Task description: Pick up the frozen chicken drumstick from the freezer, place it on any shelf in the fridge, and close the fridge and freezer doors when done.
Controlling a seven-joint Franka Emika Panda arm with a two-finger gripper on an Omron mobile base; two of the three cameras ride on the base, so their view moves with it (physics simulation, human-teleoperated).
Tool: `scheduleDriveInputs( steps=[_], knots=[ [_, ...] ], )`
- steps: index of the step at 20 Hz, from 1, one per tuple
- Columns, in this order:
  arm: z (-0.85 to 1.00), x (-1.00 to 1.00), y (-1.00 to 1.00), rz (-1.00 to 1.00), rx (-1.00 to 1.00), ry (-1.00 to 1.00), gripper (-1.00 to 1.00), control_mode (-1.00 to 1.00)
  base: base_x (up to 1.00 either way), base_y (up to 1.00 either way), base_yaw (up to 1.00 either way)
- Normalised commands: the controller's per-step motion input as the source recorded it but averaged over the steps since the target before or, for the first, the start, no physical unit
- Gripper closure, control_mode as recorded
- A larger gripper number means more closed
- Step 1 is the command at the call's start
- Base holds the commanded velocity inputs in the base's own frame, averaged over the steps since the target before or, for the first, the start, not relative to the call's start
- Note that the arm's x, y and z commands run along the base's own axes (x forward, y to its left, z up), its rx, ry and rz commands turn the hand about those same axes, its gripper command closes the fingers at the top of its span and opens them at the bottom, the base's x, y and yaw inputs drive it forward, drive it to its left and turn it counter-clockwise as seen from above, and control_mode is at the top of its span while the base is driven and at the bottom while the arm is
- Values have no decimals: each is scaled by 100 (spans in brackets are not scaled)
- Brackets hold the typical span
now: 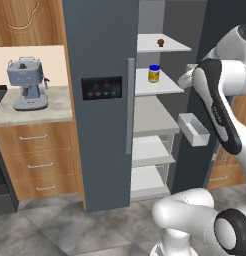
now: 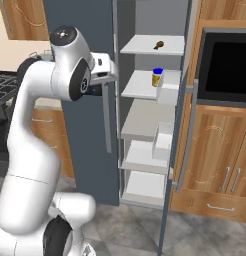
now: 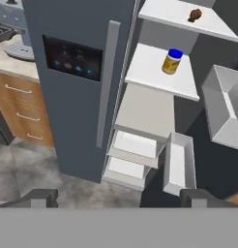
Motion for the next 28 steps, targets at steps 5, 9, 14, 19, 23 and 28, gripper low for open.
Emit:
scheduleDriveInputs(
  steps=[5,9,14,19,23,28],
  knots=[
    [-44,-100,-40,0,0,5,-100,-100,0,0,0],
    [-16,-100,-33,0,0,1,-100,-100,0,0,0],
    [0,-78,-27,0,0,0,-100,-100,0,0,0],
    [0,-17,-9,0,2,-8,-100,-100,0,0,0],
    [0,-1,-7,0,1,-10,-100,-100,0,0,0],
    [0,-4,-10,-1,2,-6,-100,-100,0,0,0]
  ],
)
